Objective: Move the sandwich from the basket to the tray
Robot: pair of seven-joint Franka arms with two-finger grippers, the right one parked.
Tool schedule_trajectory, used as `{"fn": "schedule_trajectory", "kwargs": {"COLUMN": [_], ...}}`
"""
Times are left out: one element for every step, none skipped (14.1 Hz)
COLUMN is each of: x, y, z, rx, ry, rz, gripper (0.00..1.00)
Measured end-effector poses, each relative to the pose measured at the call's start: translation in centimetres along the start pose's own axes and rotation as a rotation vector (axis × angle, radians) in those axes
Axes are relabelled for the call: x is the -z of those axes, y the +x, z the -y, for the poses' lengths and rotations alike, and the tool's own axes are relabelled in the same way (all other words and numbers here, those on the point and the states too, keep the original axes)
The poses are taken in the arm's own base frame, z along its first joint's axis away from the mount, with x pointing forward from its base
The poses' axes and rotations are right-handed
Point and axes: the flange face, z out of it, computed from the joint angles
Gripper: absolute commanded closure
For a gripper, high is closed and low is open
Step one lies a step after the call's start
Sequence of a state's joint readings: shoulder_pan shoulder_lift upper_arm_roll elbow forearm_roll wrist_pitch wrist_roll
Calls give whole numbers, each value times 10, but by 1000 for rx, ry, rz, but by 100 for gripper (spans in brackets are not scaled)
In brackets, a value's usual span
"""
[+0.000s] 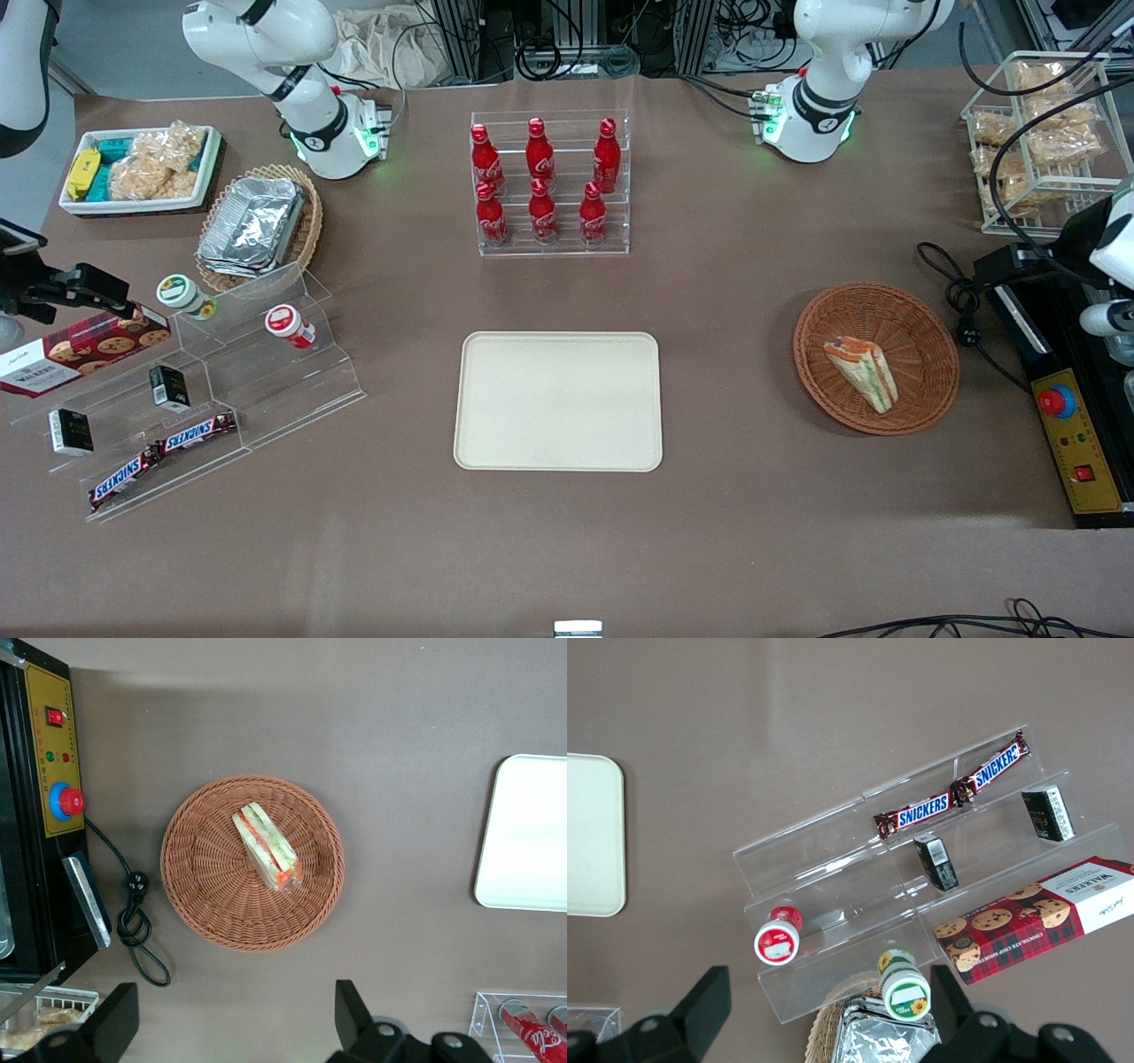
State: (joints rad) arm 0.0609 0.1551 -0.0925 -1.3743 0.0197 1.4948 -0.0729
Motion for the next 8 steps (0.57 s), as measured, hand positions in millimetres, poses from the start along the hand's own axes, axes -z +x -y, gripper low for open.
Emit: {"fn": "schedule_trajectory", "kwargs": {"x": [0,0,0,-1,-2,-3,-4,-7], "y": [0,0,0,1,1,2,3,4], "z": [1,1,1,1,1,1,1,1], "rx": [1,1,1,1,1,1,1,1], "ry": [0,0,0,0,0,0,0,0], "rz": [0,0,0,2,3,5,8,13], "gripper": [1,1,1,1,1,1,1,1]}}
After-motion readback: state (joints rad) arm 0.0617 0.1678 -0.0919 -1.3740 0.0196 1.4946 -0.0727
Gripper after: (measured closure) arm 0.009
